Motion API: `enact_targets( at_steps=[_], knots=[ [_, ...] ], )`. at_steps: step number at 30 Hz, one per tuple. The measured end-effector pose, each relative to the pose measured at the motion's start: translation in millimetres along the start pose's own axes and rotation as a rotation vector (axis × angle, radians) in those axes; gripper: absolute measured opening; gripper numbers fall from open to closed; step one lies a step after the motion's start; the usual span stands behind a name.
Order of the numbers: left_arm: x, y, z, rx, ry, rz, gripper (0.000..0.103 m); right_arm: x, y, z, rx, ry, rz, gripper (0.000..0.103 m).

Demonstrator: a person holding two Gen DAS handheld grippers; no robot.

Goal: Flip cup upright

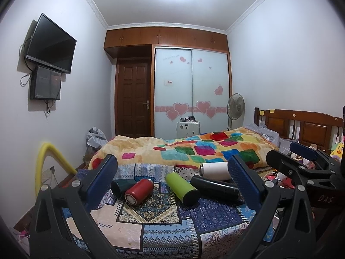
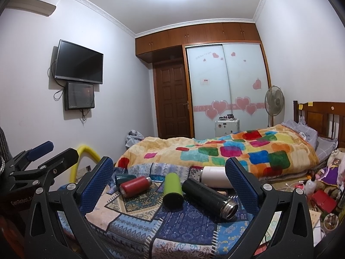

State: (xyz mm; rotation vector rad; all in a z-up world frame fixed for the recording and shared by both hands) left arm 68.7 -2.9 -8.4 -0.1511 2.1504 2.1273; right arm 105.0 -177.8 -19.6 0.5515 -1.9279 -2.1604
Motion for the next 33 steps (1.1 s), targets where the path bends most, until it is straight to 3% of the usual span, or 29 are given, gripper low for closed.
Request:
enact_targets(
  at_steps=[11,19,28,30,33],
  knots=[
    [-44,-35,20,0.011,0.004,0.119,0.103,-17,-20,-4,0.004,-0.007,0.049,0.103],
    [-107,-94,53,-0.032,0.028,0.295,0.103,-52,-54,-24,0.002,-0.042,0.128,0.103],
    [-188,-176,95,-0.027,0.006,0.530,0.086,-96,-97,-53,0.017,-0.092,0.250,0.103],
    [-205,-191,102,-0.034,-0.005,0.574,0.076,-103,-102,-60,0.021,-0.100,0.267,0.103],
    [-225,-212,110,-0.044,-0.014,0.633,0.070,-114,-108,-66,0.019,-0.107,0.282,0.103]
  ],
)
Point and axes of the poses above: each gripper's, at about its wrist camera, not at the fingertips, and x roughly against the way its jaws point, z to its left, y to its top, the point moved 6 cm from there along -x, roughly the way its jaws point, and after that the axes turned 14 degrees about -z, right-handed, at the moved point
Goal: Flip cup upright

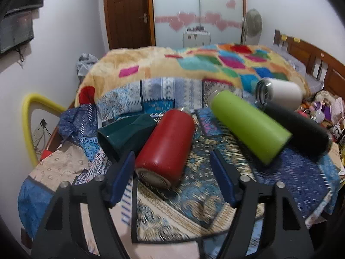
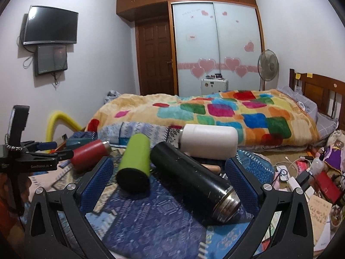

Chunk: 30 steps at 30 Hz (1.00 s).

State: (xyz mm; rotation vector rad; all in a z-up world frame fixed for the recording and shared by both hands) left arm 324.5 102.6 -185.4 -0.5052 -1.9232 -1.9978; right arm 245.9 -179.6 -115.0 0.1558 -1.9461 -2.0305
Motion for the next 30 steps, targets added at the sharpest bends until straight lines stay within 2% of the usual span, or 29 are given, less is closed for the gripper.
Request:
enact_targets(
  at_steps=[9,12,16,19,25,30],
  knots=[
    [-40,-6,4,-0.033,-0.025,0.078,0.068,-25,-10,-1,-0.015,0.013,0.033,0.103],
    [-40,-8,0,-0.069,-0.019,0.076,0.068,-26,-14,0,-0.013,0.024,0.045,0.103],
    [-27,-4,-11,-0.054,-0.093,0.074,0.068,-28,-15,1,-0.017,0.033,0.051,0.103],
    [-29,3,-16,-0.085,-0.071,0.072,0.068,-29,-13,1,-0.024,0.039,0.047,0.103],
    [-65,-6,-17,-0.085,-0.069,0.175,0.068,-29,-13,-1,-0.031,0.042,0.045,0.103],
    [-80,-15,-24,-0.085,-0.077,0.215,0.068,-31,-15,-6,-0.032,0.036,0.047,0.103]
  ],
)
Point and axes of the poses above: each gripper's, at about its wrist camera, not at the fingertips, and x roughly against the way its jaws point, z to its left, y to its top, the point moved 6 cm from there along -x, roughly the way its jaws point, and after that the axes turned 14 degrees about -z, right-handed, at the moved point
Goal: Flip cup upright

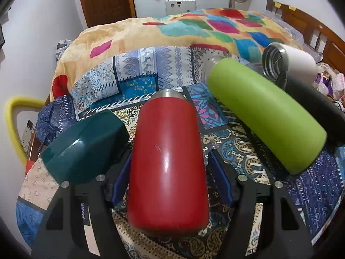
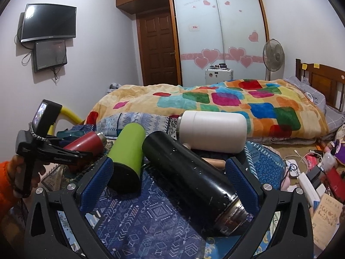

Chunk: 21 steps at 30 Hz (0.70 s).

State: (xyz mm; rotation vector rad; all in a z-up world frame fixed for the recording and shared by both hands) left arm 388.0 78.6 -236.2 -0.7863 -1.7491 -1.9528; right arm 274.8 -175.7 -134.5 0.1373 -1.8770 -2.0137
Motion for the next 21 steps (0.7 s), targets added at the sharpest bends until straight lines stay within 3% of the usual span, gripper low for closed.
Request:
enact_targets(
  at_steps=[3,5,10,21],
  knots=[
    [-6,-1,0,0.018,0.009,0.005,0.068,-2,-3,-2,-0.006,-0.003,0.005,0.103],
    [-9,0,1,0.016,0.030,0.002,0.062,-3,-5,-3,-0.010,-0.003,0.010,0.103],
    [-3,-3,-1,0.014,0.050,-0.008,0.062,1,-6,-3,-0.009,-0.001,0.014,0.103],
    [66,-4,-19,-0.016,0.026,-0.106,0.062,15,5,4,-0.001,0.010,-0.008,0.103]
  ],
)
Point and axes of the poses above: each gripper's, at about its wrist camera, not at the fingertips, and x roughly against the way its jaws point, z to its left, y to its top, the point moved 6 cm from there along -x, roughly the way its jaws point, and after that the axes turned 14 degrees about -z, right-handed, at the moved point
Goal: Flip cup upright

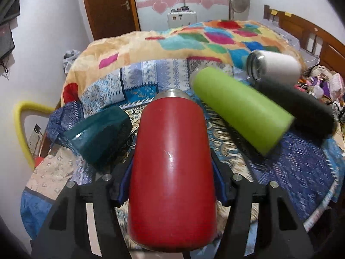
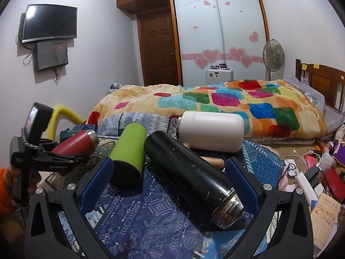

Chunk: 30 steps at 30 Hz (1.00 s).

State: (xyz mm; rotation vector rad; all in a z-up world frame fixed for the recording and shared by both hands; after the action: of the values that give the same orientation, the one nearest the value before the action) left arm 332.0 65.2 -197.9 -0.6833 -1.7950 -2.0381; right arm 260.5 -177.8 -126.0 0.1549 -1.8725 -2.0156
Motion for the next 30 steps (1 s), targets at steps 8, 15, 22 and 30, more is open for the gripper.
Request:
enact_targets(
  at_steps=[8,15,22,30],
  knots=[
    [62,12,-21,-0.037,-0.041,-0.075,0.062,17,14,8,0.000,0.008,-0.033,0.103],
    [93,15,-53,-0.068,-0.097,-0.118,0.062,38,24,16,0.003,0.019,-0.066,0.103],
    [91,6,-88,-0.087,-0.163,-0.114,0.062,50,21,19,0.012,0.017,-0.070,0.103],
    [67,-20,-127,-0.108,-0.235,-0.047,0.062,49,2,12,-0.002,0.005,-0.026,0.103]
  ],
)
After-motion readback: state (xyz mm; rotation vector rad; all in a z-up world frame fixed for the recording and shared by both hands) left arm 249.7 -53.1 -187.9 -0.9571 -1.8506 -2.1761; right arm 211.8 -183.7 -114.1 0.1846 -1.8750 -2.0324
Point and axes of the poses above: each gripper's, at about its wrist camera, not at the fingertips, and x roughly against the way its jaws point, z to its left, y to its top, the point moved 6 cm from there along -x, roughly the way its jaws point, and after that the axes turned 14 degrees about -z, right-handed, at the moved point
